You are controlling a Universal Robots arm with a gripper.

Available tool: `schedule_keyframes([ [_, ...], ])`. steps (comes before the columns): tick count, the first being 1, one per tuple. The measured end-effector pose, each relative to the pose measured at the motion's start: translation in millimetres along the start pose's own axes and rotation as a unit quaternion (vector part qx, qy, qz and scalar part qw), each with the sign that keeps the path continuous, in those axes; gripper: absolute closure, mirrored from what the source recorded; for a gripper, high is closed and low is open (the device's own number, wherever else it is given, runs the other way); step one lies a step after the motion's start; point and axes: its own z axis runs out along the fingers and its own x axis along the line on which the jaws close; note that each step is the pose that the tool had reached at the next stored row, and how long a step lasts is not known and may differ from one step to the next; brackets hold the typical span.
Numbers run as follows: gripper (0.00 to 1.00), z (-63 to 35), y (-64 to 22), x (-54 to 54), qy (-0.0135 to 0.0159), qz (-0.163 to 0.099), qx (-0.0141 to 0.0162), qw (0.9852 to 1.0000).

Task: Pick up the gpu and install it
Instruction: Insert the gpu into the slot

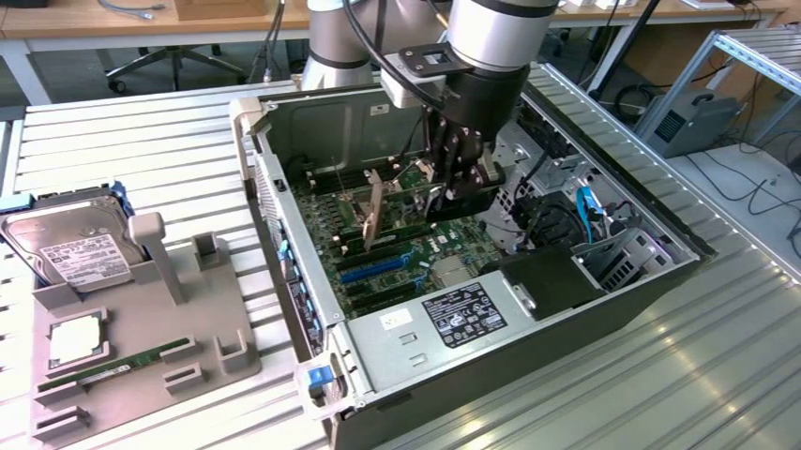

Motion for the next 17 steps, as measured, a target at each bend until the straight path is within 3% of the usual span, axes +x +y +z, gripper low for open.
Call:
schedule_keyframes([
  [17,0.73,3.7,2.4,3.0,-0.0001,0.0,0.0,1.0],
])
